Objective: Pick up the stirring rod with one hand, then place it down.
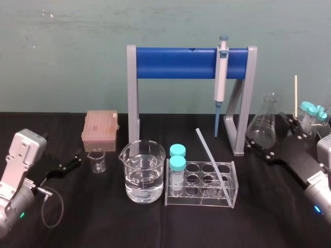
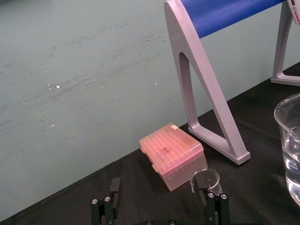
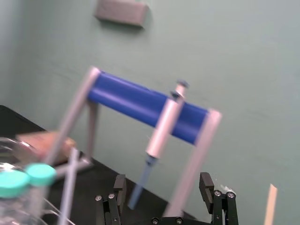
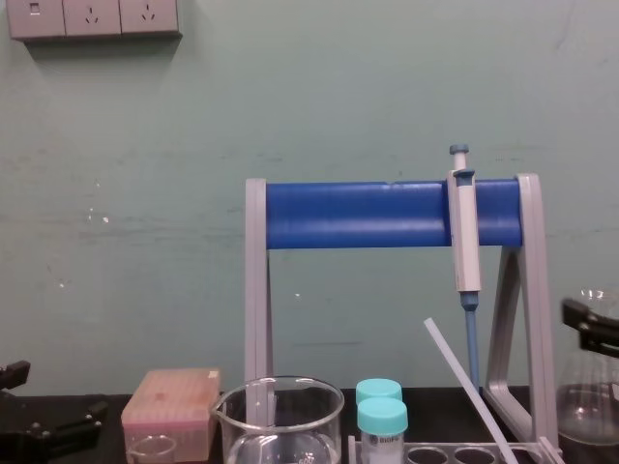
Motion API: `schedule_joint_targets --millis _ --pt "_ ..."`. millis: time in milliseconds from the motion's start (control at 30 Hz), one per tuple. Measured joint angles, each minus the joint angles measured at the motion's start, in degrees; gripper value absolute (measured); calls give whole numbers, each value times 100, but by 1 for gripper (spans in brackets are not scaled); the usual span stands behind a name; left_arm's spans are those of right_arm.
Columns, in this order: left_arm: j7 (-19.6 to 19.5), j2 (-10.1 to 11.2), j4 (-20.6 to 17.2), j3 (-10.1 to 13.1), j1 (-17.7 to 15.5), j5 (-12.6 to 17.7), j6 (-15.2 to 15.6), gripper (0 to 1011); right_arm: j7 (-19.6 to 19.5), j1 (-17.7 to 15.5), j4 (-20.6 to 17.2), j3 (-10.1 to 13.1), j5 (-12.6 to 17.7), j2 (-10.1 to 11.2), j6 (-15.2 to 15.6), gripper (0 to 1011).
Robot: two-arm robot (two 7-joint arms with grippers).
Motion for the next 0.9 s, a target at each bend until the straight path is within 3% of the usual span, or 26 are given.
schedule_joint_targets --millis 267,367,400,533,900 --pt "0 0 0 0 0 0 0 1000 1088 420 164 -237 497 -174 -46 1000" --pt "0 0 0 0 0 0 0 1000 1276 516 238 -289 579 -220 13 1000" --pt "0 0 0 0 0 0 0 1000 1571 659 359 -358 713 -296 131 1000" --pt "0 0 0 0 0 0 0 1000 1951 894 618 -446 913 -466 430 1000" --pt "0 0 0 0 0 0 0 1000 2571 1193 1069 -486 1359 -730 1203 1000"
